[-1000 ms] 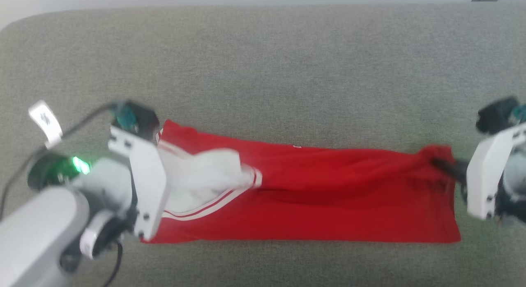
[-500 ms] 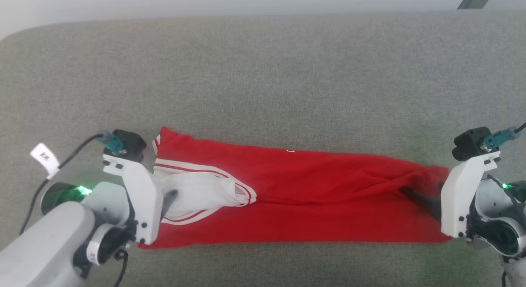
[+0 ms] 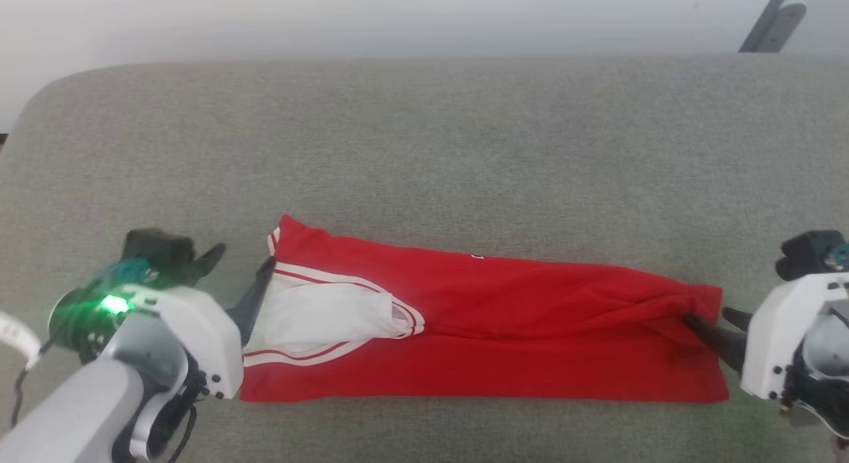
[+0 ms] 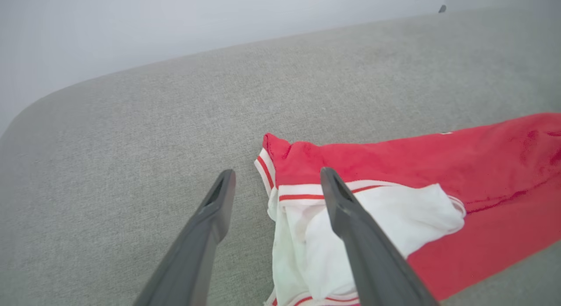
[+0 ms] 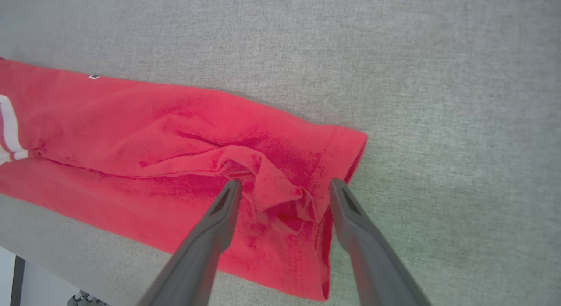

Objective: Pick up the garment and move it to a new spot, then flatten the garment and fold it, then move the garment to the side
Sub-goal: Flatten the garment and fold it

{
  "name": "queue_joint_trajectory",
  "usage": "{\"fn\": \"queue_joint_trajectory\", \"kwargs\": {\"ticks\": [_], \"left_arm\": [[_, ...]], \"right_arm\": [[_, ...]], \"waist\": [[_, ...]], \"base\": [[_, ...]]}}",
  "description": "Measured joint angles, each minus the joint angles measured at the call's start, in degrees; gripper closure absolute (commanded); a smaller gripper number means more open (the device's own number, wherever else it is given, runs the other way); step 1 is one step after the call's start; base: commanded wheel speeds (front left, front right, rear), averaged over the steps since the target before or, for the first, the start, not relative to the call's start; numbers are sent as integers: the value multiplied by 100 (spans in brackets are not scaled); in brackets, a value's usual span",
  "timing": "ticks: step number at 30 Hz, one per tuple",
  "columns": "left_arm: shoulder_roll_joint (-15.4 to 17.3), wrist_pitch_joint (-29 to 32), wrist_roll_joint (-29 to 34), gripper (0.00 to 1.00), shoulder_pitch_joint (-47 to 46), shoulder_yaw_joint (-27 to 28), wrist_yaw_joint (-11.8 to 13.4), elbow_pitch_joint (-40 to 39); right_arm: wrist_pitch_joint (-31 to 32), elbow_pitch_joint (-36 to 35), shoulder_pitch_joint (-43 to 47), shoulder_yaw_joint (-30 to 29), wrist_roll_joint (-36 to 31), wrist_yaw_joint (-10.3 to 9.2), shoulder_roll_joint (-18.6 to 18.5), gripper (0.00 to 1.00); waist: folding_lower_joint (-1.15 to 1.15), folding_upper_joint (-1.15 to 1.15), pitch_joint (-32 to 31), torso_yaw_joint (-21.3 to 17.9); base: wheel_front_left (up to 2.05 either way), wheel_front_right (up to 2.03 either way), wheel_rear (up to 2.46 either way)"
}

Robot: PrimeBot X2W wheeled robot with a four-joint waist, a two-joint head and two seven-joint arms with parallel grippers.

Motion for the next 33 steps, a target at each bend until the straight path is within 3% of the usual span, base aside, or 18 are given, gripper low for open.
{"fn": "queue_joint_trajectory", "kwargs": {"ticks": [7, 12, 24, 25, 26, 27, 33], "left_arm": [[-176, -1257, 48, 0, 676, 357, 177, 99], [-339, -1963, -144, 0, 1136, 584, 167, 293], [-681, -2649, -278, 0, 1500, 1077, -27, 670], [-711, -2668, -275, 0, 1515, 1088, -62, 693], [-728, -2674, -266, 0, 1518, 1111, -83, 713], [-749, -2691, -249, 0, 1521, 1147, -111, 722], [-932, -2704, -160, 0, 1572, 1414, -244, 753]], "right_arm": [[165, 197, 131, -526, -155, 0, 82, 0], [181, 545, 123, -608, -194, 0, 82, 0], [242, 1770, -432, -193, -198, -1, 93, 0], [294, 1845, -485, -122, -160, -2, 74, 27], [320, 1906, -534, -58, -94, -4, 53, 96], [358, 1946, -571, -21, -31, -8, 38, 100], [434, 1959, -705, 122, 271, -11, 49, 100]], "waist": [[0, 0, -85, 157], [0, 0, -87, 304], [0, 0, 1, 600], [0, 0, 9, 617], [0, 0, 18, 634], [0, 0, 29, 645], [0, 0, 62, 656]], "base": [[0, 0, 0], [0, 0, 0], [0, 0, 0], [0, 0, 0], [0, 0, 0], [0, 0, 0], [0, 0, 0]]}}
